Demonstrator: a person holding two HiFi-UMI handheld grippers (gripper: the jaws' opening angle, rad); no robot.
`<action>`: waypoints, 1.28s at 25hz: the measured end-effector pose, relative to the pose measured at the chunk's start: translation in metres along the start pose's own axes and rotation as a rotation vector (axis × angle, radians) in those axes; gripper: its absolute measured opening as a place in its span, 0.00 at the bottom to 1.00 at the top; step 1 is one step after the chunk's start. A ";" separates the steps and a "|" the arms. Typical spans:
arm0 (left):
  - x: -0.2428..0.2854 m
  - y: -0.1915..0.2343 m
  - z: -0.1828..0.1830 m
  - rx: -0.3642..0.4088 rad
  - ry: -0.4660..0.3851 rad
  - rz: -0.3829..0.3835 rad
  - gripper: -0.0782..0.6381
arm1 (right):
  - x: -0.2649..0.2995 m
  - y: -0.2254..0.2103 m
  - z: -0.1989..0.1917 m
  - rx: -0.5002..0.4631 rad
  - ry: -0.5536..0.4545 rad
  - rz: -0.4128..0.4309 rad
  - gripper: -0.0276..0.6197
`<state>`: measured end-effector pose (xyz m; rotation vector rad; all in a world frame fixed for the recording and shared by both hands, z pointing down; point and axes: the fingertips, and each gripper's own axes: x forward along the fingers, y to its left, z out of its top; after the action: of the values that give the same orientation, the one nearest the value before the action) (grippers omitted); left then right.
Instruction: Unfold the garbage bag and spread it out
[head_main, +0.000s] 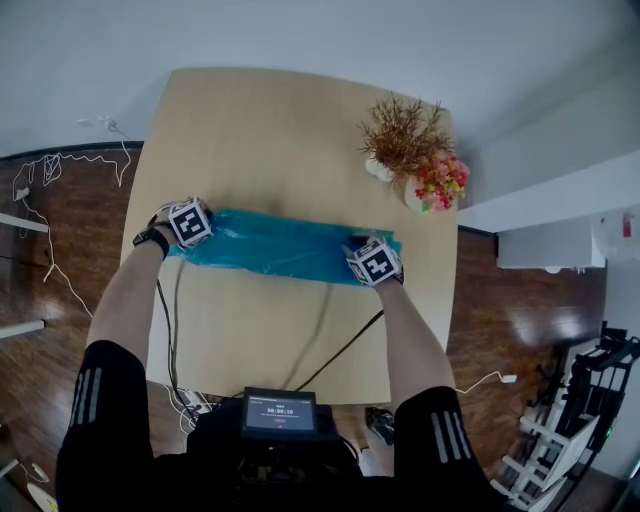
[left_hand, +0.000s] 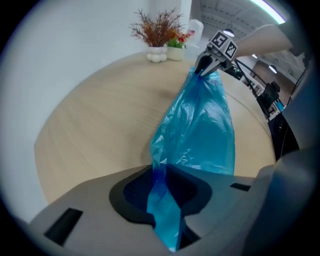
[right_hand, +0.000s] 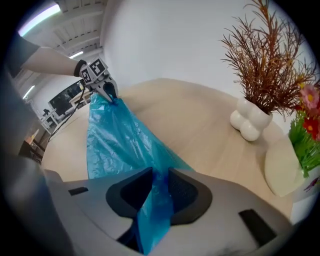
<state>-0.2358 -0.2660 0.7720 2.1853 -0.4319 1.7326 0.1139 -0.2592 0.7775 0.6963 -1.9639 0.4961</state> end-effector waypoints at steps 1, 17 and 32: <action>0.003 -0.003 0.002 0.020 -0.018 0.003 0.21 | -0.003 0.004 0.003 -0.014 -0.010 -0.003 0.22; -0.083 -0.033 0.040 0.450 -0.236 0.515 0.12 | -0.100 0.018 0.043 -0.177 -0.291 -0.156 0.40; -0.115 -0.114 0.039 0.754 -0.246 0.745 0.11 | -0.159 0.076 0.092 -0.493 -0.339 -0.142 0.51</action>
<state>-0.1784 -0.1757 0.6449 3.0597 -0.8471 2.2665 0.0640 -0.2148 0.5907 0.6204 -2.2108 -0.2083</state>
